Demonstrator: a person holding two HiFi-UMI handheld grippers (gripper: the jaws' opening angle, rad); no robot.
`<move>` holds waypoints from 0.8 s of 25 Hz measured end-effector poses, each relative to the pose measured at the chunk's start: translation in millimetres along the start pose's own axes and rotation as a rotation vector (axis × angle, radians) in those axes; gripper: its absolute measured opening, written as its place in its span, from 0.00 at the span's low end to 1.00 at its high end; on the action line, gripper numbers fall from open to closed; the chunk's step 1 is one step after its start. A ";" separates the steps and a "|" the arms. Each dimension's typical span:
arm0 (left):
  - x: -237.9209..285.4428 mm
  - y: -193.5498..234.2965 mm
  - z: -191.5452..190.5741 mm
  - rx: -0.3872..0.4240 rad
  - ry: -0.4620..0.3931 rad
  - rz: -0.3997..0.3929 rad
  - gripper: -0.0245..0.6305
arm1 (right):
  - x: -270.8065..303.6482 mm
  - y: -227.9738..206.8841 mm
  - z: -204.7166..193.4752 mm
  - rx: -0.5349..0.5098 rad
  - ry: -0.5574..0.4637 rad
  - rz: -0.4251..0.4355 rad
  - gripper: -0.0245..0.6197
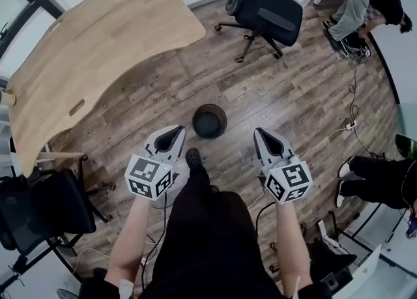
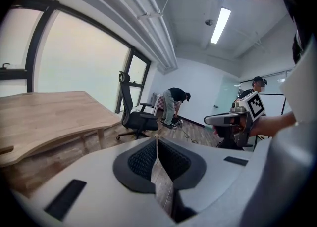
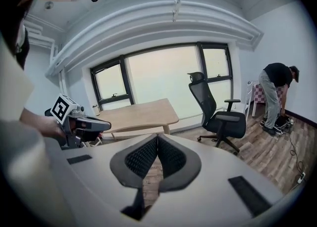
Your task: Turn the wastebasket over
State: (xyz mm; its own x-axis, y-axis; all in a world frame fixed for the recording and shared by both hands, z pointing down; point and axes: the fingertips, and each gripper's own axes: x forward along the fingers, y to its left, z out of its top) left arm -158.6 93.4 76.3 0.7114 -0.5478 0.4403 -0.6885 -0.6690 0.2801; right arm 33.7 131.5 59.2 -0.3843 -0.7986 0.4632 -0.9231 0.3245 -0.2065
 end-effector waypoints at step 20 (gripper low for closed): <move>130.4 55.7 -190.4 -0.171 0.252 0.001 0.08 | 140.9 -82.7 -167.1 0.037 0.205 0.120 0.09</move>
State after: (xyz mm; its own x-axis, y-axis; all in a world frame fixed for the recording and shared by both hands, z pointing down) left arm -131.0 80.4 311.7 0.6677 -0.3927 0.6324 -0.7184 -0.5624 0.4093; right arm 53.5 76.8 285.6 -0.4898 -0.6348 0.5976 -0.8708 0.3893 -0.3002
